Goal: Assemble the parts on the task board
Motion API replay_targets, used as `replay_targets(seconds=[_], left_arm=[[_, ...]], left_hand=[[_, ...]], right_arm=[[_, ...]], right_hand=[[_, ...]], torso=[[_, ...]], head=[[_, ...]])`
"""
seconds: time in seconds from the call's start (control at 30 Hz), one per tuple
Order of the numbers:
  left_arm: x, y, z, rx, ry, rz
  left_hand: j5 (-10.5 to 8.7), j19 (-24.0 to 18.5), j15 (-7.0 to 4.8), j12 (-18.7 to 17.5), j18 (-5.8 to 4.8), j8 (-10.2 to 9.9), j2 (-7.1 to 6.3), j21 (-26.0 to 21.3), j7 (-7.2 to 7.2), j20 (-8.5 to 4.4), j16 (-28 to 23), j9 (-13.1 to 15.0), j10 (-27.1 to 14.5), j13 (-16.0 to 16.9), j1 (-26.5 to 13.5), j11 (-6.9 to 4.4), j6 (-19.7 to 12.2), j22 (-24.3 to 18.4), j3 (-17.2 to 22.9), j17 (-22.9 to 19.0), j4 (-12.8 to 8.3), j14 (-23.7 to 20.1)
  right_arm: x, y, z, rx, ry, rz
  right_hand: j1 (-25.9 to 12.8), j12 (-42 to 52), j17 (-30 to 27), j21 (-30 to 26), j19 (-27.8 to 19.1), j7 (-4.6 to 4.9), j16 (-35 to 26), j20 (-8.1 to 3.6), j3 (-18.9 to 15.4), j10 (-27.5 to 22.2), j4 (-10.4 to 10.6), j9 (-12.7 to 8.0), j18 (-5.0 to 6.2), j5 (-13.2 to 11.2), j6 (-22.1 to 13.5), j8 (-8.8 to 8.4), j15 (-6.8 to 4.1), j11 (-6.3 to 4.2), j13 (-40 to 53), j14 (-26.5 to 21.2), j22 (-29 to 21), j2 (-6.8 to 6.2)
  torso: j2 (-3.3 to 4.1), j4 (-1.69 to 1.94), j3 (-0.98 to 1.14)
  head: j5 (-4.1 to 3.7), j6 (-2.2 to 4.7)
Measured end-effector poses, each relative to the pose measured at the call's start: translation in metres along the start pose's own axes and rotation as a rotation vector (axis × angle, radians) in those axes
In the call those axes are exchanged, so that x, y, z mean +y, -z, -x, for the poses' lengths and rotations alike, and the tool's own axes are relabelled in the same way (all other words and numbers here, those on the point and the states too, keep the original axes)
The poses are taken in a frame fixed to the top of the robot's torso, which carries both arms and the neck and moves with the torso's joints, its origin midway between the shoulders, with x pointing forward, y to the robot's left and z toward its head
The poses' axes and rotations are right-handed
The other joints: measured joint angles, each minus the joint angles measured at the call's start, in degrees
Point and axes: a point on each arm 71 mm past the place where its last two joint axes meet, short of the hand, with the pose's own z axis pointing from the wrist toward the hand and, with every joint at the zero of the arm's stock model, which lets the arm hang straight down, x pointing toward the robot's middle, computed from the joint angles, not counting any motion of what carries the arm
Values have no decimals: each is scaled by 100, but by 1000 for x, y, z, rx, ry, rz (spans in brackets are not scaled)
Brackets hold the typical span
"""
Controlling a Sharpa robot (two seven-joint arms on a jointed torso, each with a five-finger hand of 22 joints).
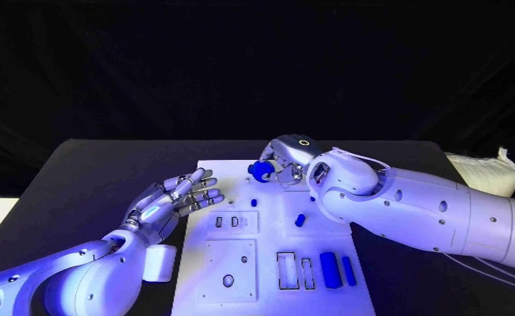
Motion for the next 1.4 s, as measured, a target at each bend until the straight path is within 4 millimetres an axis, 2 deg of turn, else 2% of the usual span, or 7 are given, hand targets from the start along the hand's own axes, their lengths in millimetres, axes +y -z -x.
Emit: replay_targets(seconds=[0.33, 0.73, 0.9, 0.97, 1.07, 1.2, 1.4], left_arm=[[0, 0, -1, 2, 1, 1], [0, 0, -1, 3, 2, 2], [0, 0, -1, 4, 2, 3], [0, 0, -1, 4, 2, 3], [0, 0, -1, 5, 3, 4], [1, 0, -1, 5, 3, 5], [0, 0, -1, 5, 3, 6]], left_hand=[[0, 0, 0, 0, 0, 0, 0, 0, 0, 0, 0, 0, 0, 0, 0, 0, 0, -5, 15, -5, -16, 0], [0, 0, 0, 0, 0, 0, 0, 0, 0, 0, 0, 0, 0, 0, 0, 0, 0, -5, 15, -5, -16, 0], [0, 0, 0, 0, 0, 0, 0, 0, 0, 0, 0, 0, 0, 0, 0, 0, 0, -5, 15, -5, -15, 0], [0, 0, 0, 0, 0, 0, 0, 0, 0, 0, -24, 0, 0, 0, 0, 0, 0, -5, 15, -5, -16, 0], [0, 0, 0, 0, 0, 0, 0, 0, 0, 0, -24, 0, 0, 0, 0, 0, 0, -5, 15, -5, -15, 0], [0, 0, 0, 0, 0, 0, 0, 0, 0, 0, -24, 0, 0, 0, 0, 0, 0, -5, 15, -5, -15, 0], [0, 0, 0, 0, 0, 0, 0, -21, 0, 0, -24, 0, 0, 0, 0, 0, 0, -10, 15, -4, -15, 0]], right_arm=[[22, -13, -15, 14, 11, 47], [28, -20, -26, 37, 24, 50], [27, -23, -26, 34, 30, 46], [27, -24, -27, 36, 33, 42], [26, -25, -30, 44, 37, 38], [27, -26, -32, 55, 41, 34], [25, -26, -33, 70, 50, 22]], right_hand=[[-36, 0, 2, -3, 0, 0, 0, 0, 16, 0, -17, 0, 0, 2, 0, -45, -19, 0, 0, -20, -1, -7], [-147, -24, 4, -4, 0, 0, 0, 0, 31, 0, -1, 0, 0, -8, 0, -73, -19, 1, -1, -20, -2, -71], [-267, -113, 3, -4, 0, -1, 0, 0, 41, -1, 8, 10, 0, -141, 19, -143, -19, 2, 1, -20, -2, -131], [-313, -169, 3, -4, 0, 11, 0, 0, 56, -18, 8, 7, 1, -232, 3, -158, -6, 48, 4, -7, -2, -161], [-487, -292, 3, -4, -1, 75, 0, 49, 84, -16, 26, -69, 1, -428, -279, -142, 39, 108, 4, -10, -3, -136], [-626, -400, 3, -4, 4, 141, 0, 111, 54, -12, 140, -177, 1, -637, -603, -164, 99, 175, 4, -7, -3, -265], [-1052, -439, 2, -4, 10, 185, 0, 157, 60, -32, 458, -207, 1, -657, -661, -164, 136, 195, 3, -10, -3, -366]], torso=[[4, -1, -1], [4, -8, 3], [4, -9, 3], [4, -9, 3], [4, -12, 3], [3, -12, 6], [2, -11, 5]], head=[[45, -17], [81, -43], [90, -46], [92, -46], [96, -46], [95, -46], [83, -54]])
